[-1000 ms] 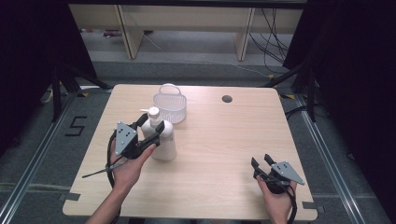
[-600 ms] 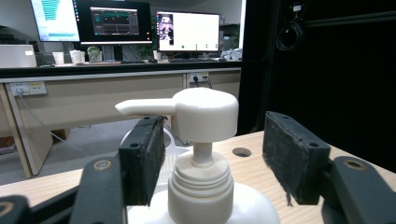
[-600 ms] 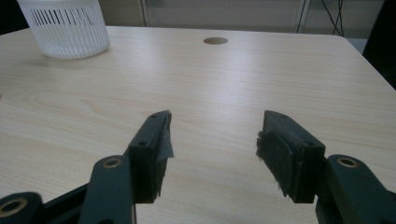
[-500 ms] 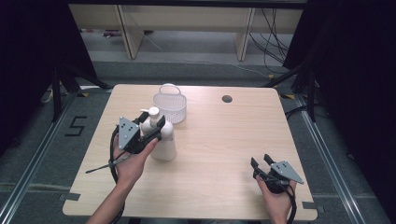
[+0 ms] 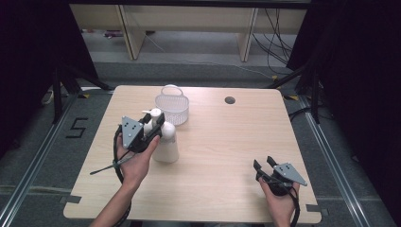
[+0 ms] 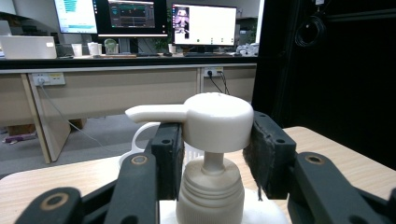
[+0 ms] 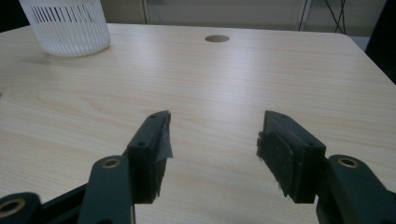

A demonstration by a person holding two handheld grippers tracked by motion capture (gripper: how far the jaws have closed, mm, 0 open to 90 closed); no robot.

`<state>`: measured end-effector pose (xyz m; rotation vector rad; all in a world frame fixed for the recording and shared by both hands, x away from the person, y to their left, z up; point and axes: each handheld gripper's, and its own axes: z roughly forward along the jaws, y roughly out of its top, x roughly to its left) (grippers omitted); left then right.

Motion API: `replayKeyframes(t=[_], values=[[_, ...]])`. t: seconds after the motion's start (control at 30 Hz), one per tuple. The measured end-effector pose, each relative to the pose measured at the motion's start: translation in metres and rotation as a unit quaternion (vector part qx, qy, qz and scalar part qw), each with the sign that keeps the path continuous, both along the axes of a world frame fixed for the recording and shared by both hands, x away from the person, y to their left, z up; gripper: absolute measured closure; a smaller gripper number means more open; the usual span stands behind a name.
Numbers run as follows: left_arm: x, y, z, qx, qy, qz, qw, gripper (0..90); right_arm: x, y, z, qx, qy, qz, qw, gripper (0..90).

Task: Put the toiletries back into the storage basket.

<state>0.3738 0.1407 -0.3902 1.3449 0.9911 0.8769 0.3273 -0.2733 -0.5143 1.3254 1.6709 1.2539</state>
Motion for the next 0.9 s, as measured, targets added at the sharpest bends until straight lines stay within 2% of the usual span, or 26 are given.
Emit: replayKeyframes(t=[0.3, 0.33, 0.43, 0.47, 0.5, 0.53, 0.63, 0.8, 0.9], values=[[-0.001, -0.003, 0.000, -0.001, 0.000, -0.004, 1.0000, 58.9, -0.001, 0.000, 0.001, -0.003, 0.010, -0.001, 0.9999, 42.9], [-0.001, -0.003, 0.000, 0.000, 0.000, -0.005, 1.0000, 59.0, -0.001, 0.001, 0.000, 0.007, 0.010, 0.000, 0.9999, 42.8], [-0.001, -0.005, 0.001, 0.001, -0.002, -0.007, 1.0000, 59.0, 0.000, 0.001, 0.000, 0.005, 0.006, 0.000, 1.0000, 42.8], [-0.002, -0.005, 0.002, 0.003, -0.004, -0.009, 0.9999, 59.1, -0.002, 0.000, 0.002, -0.003, 0.020, -0.003, 0.9998, 42.7], [-0.002, -0.006, 0.004, 0.002, -0.006, -0.011, 0.9999, 59.1, -0.002, 0.000, 0.002, -0.003, 0.020, -0.003, 0.9998, 42.7], [-0.002, -0.006, 0.005, 0.002, -0.008, -0.012, 0.9999, 59.1, -0.001, 0.000, 0.001, 0.000, 0.010, 0.001, 1.0000, 42.7], [-0.002, -0.007, 0.011, -0.003, -0.014, -0.015, 0.9998, 59.1, -0.001, 0.001, 0.001, 0.009, 0.011, 0.000, 0.9999, 42.7], [-0.001, -0.007, 0.017, -0.004, -0.020, -0.023, 0.9995, 59.1, -0.001, 0.001, 0.001, 0.006, 0.012, 0.001, 0.9999, 42.6], [0.000, -0.007, 0.018, -0.004, -0.023, -0.024, 0.9994, 59.1, 0.000, 0.000, 0.000, 0.002, 0.005, 0.001, 1.0000, 42.6]])
